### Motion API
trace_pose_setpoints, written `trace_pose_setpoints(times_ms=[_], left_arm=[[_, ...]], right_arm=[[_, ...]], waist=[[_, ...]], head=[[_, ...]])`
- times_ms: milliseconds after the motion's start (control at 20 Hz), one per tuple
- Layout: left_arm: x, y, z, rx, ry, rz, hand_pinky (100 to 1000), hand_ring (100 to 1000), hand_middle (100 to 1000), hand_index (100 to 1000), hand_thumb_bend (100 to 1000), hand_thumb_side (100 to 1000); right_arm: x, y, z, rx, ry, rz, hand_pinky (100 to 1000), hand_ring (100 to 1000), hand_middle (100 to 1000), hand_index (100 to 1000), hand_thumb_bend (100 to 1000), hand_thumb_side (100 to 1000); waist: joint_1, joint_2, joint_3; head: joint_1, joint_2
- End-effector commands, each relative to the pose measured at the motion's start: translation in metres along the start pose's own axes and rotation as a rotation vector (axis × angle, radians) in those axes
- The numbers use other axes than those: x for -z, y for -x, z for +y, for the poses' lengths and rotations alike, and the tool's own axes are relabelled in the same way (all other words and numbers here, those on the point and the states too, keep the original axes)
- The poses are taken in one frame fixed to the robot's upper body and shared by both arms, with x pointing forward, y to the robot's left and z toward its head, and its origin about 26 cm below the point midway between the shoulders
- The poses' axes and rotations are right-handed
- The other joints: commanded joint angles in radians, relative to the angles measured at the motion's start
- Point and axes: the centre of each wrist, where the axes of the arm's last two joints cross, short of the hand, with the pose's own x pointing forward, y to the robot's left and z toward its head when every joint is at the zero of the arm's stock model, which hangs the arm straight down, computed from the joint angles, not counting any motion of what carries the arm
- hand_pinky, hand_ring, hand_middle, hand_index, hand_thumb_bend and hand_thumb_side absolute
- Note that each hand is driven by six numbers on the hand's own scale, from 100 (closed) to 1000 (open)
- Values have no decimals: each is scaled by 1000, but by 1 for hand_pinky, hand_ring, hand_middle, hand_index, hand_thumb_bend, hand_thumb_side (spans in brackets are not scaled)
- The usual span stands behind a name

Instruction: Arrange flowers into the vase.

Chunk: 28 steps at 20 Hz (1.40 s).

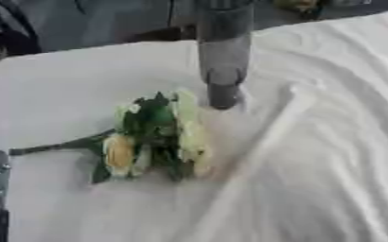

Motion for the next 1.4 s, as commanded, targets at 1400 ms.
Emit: trace_pose_setpoints(times_ms=[1400], left_arm=[[48, 1, 31, 430, 394, 47, 874, 961, 983, 1000, 100, 917]], right_arm=[[1, -5, -5, -17, 4, -2, 789, 838, 793, 926, 240, 1000]], waist=[[-1, -38, 8]], head=[[-19, 1]])
